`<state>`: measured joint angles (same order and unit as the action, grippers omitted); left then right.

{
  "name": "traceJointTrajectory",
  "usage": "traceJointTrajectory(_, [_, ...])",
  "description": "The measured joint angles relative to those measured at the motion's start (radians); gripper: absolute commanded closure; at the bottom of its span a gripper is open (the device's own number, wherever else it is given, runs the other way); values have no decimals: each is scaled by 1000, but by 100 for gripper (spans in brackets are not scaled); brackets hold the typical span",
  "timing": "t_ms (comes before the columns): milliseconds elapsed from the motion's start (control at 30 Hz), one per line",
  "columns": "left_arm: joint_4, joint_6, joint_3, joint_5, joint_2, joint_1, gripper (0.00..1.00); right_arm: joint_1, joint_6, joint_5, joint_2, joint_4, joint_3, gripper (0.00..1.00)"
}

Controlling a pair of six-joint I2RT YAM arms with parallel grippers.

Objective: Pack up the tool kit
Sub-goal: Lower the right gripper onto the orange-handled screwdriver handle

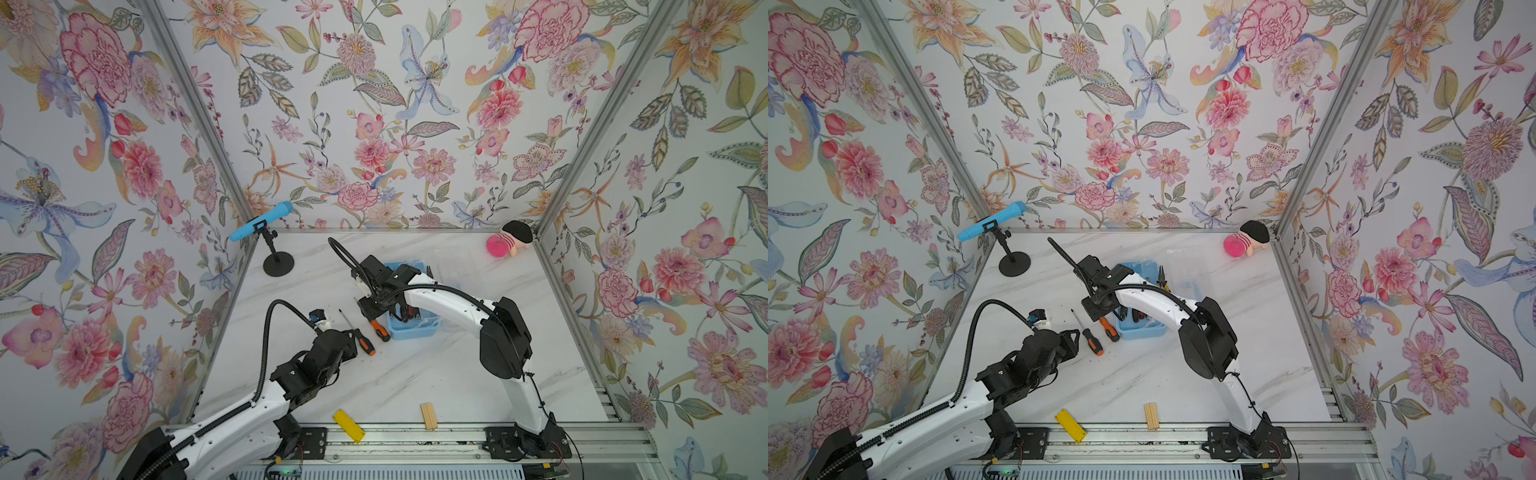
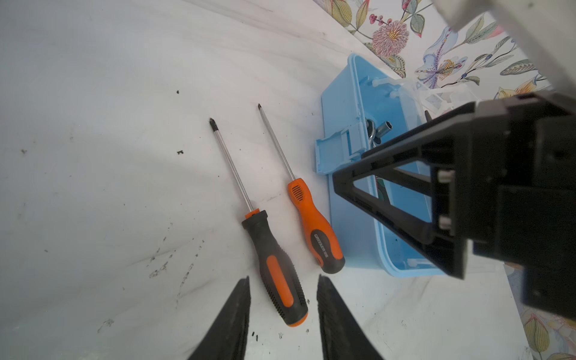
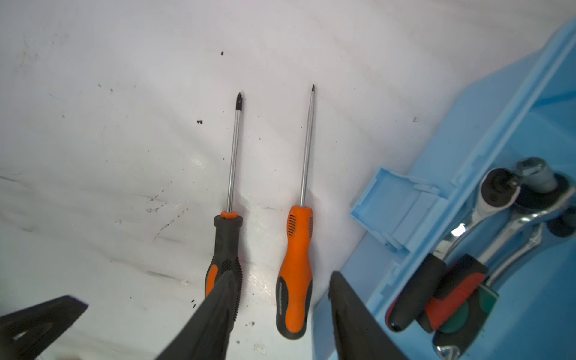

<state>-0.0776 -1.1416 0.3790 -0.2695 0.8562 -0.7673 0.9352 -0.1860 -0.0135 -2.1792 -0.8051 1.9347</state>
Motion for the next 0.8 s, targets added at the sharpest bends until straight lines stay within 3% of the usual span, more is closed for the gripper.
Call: traceJointTrajectory(800, [80,1,-15,30,32,25,61,20,18,-85,-208,-82,147,53])
